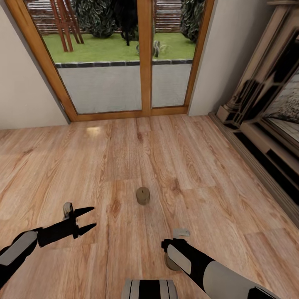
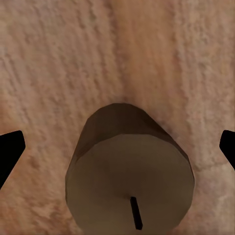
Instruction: Place each of the two pumpkins and all three candles from the living room inside a cabinet in the living room (use any cabinet), then make sure every cabinet is closed, and position the cauldron so it is next to a table in the living room.
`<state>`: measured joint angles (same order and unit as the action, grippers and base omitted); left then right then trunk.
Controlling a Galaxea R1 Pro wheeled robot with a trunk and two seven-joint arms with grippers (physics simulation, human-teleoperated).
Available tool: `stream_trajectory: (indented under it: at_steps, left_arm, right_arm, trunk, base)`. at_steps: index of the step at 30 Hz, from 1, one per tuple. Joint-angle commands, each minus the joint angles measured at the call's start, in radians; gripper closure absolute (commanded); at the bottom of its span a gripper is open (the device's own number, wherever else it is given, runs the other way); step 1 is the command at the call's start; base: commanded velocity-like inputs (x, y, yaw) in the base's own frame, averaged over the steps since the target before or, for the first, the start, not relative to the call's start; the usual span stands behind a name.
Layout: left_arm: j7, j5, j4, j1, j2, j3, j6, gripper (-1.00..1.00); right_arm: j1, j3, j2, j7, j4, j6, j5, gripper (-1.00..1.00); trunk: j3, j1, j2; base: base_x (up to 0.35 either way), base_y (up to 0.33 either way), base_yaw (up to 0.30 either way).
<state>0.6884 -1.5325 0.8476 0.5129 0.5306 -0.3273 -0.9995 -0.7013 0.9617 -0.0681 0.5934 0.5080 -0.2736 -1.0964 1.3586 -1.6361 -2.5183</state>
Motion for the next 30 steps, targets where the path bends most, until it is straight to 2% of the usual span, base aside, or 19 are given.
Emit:
stream_trajectory:
  at_steps: [1, 3, 7, 19, 26, 30]
  left_arm:
    - [0.050, 0.002, -0.001, 0.001, 0.009, -0.021, -0.001, -1.00]
    - [0.108, 0.004, -0.003, 0.001, 0.018, -0.046, -0.001, -1.00]
    - [0.144, 0.006, -0.004, 0.001, 0.023, -0.062, -0.001, -1.00]
    - [0.152, 0.006, -0.004, 0.001, 0.025, -0.065, 0.000, -1.00]
    - [0.152, 0.006, -0.004, 0.001, 0.024, -0.065, 0.001, -1.00]
    - [0.152, 0.006, -0.004, 0.001, 0.023, -0.065, 0.001, -1.00]
  right_arm:
    - [-0.001, 0.006, 0.001, 0.006, 0.001, -0.004, -0.003, -1.00]
    - [-0.001, 0.006, 0.001, 0.006, 0.001, -0.004, -0.003, -1.00]
    - [-0.001, 0.006, 0.001, 0.006, 0.001, -0.005, -0.003, -1.00]
    - [-0.001, 0.006, 0.001, 0.005, 0.000, -0.048, -0.005, -1.00]
    - [-0.001, 0.005, 0.001, 0.005, 0.000, -0.048, -0.004, -1.00]
    - [-0.001, 0.005, 0.001, 0.005, 0.000, -0.047, -0.002, -1.00]
  trunk:
    - [0.001, 0.000, 0.000]
    - [0.001, 0.000, 0.000]
    - [0.001, 0.000, 0.000]
    - [0.039, -0.004, -0.003]
    - [0.039, -0.004, -0.003]
    - [0.055, -0.006, -0.004]
  base:
    - [0.000, 0.000, 0.000]
    - [0.000, 0.000, 0.000]
    - [0.000, 0.000, 0.000]
    - [0.000, 0.000, 0.000]
    - [0.000, 0.000, 0.000]
    - [0.000, 0.000, 0.000]
